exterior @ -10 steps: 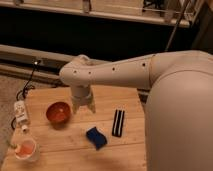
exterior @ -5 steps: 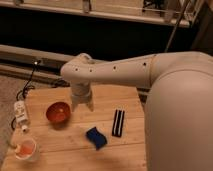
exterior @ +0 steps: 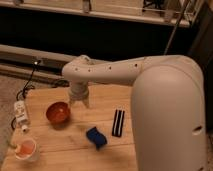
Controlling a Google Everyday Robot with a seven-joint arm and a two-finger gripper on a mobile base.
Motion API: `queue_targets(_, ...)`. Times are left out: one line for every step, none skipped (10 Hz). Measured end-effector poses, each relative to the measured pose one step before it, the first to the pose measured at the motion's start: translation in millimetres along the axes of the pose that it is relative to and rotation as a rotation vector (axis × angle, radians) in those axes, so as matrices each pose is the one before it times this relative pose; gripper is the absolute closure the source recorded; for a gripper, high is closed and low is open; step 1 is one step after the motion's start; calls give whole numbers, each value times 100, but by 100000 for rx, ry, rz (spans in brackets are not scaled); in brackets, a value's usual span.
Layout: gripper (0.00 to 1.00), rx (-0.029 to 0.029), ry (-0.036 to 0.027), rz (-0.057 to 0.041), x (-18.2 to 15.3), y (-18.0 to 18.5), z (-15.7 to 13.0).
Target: Drag the ceramic bowl in a circle
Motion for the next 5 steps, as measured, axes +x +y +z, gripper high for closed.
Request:
queue_targets(35,273,878,-772,-17,306,1126)
queue_targets(35,-39,765,-453,28,279,887)
queue_targets(35,-666,904,-160,-94,441,1221)
queue_targets(35,-396,535,-36,-114,275,699)
queue_targets(35,-437,473,-73,-214,343,745)
